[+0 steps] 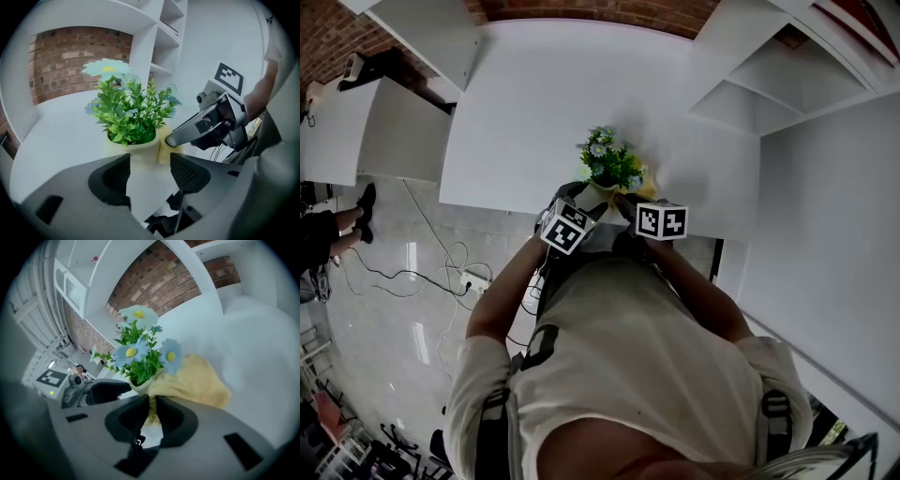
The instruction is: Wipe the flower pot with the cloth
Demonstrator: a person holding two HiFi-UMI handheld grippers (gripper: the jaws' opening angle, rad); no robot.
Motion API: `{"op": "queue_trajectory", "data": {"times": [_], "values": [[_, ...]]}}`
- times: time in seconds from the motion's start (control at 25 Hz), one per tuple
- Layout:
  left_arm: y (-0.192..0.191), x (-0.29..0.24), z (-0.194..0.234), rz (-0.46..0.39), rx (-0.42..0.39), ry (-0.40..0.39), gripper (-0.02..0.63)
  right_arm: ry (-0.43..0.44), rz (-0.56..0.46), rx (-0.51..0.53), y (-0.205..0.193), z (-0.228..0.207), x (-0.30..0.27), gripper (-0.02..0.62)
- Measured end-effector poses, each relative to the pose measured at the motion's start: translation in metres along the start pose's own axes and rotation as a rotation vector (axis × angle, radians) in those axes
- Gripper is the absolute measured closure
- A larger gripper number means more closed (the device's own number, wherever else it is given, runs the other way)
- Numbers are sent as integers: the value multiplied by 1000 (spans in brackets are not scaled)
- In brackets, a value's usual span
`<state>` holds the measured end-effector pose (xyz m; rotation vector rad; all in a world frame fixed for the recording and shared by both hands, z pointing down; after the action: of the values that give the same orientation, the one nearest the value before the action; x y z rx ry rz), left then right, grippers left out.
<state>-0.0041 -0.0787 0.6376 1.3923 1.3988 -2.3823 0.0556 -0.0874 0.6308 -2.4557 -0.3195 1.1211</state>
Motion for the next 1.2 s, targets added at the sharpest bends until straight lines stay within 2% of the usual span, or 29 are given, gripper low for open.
{"op": "queue_trajectory", "data": {"times": [0.04,0.08,0.2,0.28,0.44,0.6,0.84,0.96,1.12,1.2], "values": [[0,0,-5,1,-18,-20,338,-7,-12,-13,2,-2,1,535],[1,0,-9,-2,-42,-32,384,-12,-24,-22,6,-5,1,535],[9,7,3,-31,-109,24,385,-28,-47,-26,17,-11,2,535],[12,15,24,-47,-111,62,373,-33,-54,-27,23,-14,3,535],[12,20,61,-8,-120,56,307,-29,-57,-27,27,-17,3,535],[17,9,72,13,-160,32,305,-26,-51,-20,28,-17,0,535],[12,4,57,-17,-106,20,347,-19,-36,-6,22,-12,-3,535],[12,0,51,-30,-111,74,327,-16,-25,5,18,-9,-4,535],[12,3,48,-38,-25,112,327,-18,-10,8,12,-4,-5,535],[11,4,45,-31,-6,133,328,-19,6,5,4,1,-6,535]]}}
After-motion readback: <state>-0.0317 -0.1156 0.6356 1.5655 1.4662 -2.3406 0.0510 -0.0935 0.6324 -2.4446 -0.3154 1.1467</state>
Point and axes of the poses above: the fingertips, and each gripper's own axes: x backward along the fingers, z to its left, y out of its top, the point moved 1 cm from there along x, backward along the fingers, and after that the axes turned 1 degree about z, right-handed, at the moved point
